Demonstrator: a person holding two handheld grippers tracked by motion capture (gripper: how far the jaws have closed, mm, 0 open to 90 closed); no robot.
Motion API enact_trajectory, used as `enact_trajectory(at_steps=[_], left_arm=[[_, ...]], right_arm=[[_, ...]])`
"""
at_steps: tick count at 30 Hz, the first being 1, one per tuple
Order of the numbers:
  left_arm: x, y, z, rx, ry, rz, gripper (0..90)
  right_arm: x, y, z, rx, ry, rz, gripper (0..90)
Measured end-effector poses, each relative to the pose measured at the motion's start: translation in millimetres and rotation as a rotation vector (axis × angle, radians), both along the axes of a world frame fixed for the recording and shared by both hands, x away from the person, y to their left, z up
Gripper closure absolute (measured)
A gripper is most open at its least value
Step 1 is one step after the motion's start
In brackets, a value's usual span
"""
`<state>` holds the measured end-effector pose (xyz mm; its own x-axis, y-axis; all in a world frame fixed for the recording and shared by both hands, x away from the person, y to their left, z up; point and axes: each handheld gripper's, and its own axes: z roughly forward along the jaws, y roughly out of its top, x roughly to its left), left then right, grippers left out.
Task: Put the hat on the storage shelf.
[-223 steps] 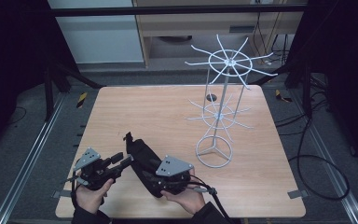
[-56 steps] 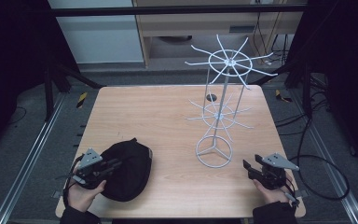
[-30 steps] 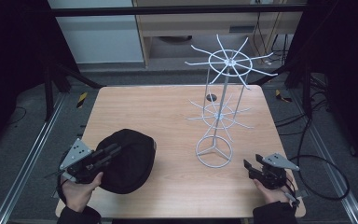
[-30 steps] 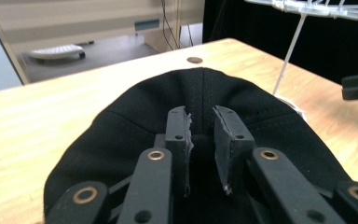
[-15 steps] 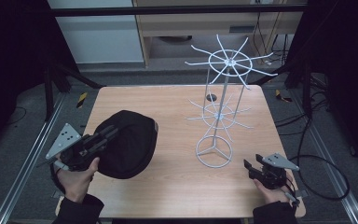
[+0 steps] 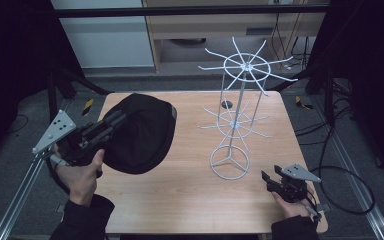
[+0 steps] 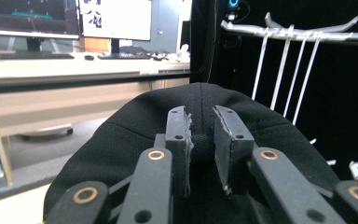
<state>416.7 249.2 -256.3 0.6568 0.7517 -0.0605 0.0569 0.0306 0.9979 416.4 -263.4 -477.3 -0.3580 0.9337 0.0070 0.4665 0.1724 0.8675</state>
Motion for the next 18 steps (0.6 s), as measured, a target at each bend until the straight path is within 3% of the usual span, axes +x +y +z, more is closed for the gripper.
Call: enact_trajectory(at_steps=[12,18], left_arm=[[5.3,-12.3,47.9,-0.046,-0.068,-0.029,75.7],[7.1,-17.4,69.2,-0.042,-0.094,-0.029,75.7]], right_arm=[[0.6,-0.8,-0.4,-0.002,-0.004,0.002,45.8],[0.6,-0.4,-0.3,0.001,-0.003,0.006,45.8]])
